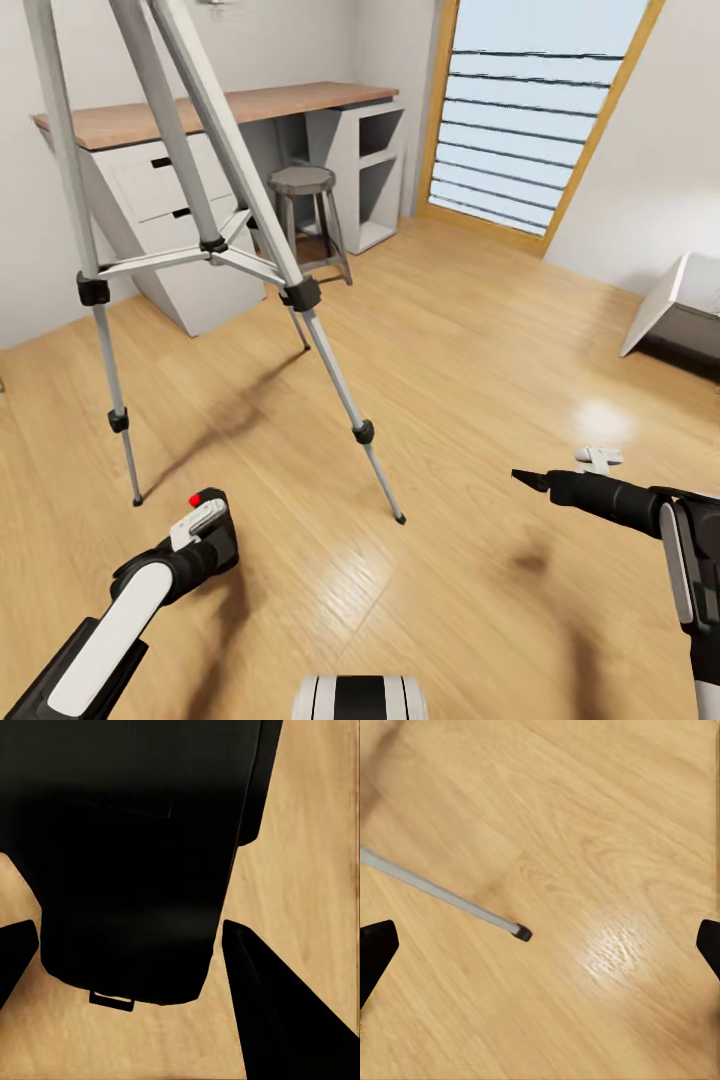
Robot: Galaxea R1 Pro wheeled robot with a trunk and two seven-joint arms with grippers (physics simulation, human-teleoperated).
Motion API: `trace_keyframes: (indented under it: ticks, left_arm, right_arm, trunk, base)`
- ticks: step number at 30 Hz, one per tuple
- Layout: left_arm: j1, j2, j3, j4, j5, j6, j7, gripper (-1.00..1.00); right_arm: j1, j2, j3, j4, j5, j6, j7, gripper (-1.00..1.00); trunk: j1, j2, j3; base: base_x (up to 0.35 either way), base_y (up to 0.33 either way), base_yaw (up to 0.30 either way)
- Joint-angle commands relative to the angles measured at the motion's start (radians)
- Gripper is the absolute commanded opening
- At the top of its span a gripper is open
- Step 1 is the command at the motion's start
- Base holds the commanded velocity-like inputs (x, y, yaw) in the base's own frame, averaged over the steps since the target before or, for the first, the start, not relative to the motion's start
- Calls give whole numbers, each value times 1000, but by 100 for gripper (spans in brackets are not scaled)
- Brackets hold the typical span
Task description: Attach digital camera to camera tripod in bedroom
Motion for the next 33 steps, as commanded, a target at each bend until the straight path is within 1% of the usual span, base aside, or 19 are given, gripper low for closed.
trace_keyframes:
  ticks: [1, 4, 7, 9, 11, 12, 14, 16, 19, 20, 22, 24, 27, 28, 29, 33]
  left_arm:
    - [2, 2, 0, -1, 3, 11, -5, -100]
    - [10, 12, 3, -1, 1, 30, -36, -100]
    - [17, 35, 4, -1, 6, 66, -72, -100]
    - [23, 56, 4, -1, 9, 99, -119, -100]
    - [37, 83, 8, 0, 10, 131, -196, -100]
    - [37, 83, 8, 0, 10, 131, -196, -100]
    - [53, 113, 17, 4, 10, 155, -308, -100]
    - [65, 146, 29, 24, 8, 171, -444, -100]
    - [77, 187, 42, 84, 2, 186, -660, -100]
    - [77, 187, 42, 84, 2, 186, -660, -100]
    - [81, 206, 47, 135, -2, 191, -791, -100]
    - [84, 219, 51, 185, -5, 195, -899, -100]
    - [86, 234, 53, 241, -7, 198, -1015, -100]
    - [86, 234, 53, 241, -7, 198, -1015, -100]
    - [87, 244, 55, 263, -8, 200, -1069, -100]
    - [88, 259, 57, 293, -7, 201, -1164, -100]
  right_arm:
    - [-1, 0, -1, -1, 9, 4, 9, 100]
    - [0, 0, 0, -1, 9, 4, 9, 100]
    - [0, 0, 0, -1, 9, 4, 9, 100]
    - [0, 0, 0, -1, 9, 4, 9, 100]
    - [0, 0, 1, -1, 9, 4, 10, 100]
    - [0, 0, 1, -1, 9, 4, 10, 100]
    - [0, 0, 1, -1, 9, 4, 10, 100]
    - [0, 0, 2, -1, 9, 4, 10, 100]
    - [0, 0, 2, -1, 9, 4, 11, 100]
    - [0, 0, 2, -1, 9, 4, 11, 100]
    - [0, 0, 2, -1, 9, 4, 12, 100]
    - [0, 0, 2, -1, 9, 4, 12, 100]
    - [1, 0, 2, -1, 9, 4, 13, 100]
    - [1, 0, 2, -1, 9, 4, 13, 100]
    - [1, 0, 2, -1, 9, 4, 13, 100]
    - [1, 0, 2, -1, 9, 4, 13, 100]
  trunk:
    - [-1, 0, 5]
    - [-2, 1, 21]
    - [-3, 1, 38]
    - [-4, 2, 49]
    - [-5, 2, 60]
    - [-6, 3, 65]
    - [-6, 3, 76]
    - [-7, 3, 87]
    - [-9, 4, 103]
    - [-9, 4, 109]
    - [-10, 5, 120]
    - [-11, 5, 131]
    - [-12, 6, 147]
    - [-13, 6, 152]
    - [-13, 7, 158]
    - [-15, 7, 180]
  base:
    - [0, 0, -68]
    - [0, 0, -68]
    - [0, 0, -66]
    - [0, 0, -62]
    - [0, 0, -46]
    - [0, 0, -41]
    - [0, 0, -26]
    - [0, 0, -19]
    - [0, 0, -11]
    - [0, 0, -9]
    - [0, 0, -6]
    - [0, 0, -4]
    - [0, 0, -2]
    - [0, 0, -2]
    - [0, 0, -1]
    - [0, 0, 0]
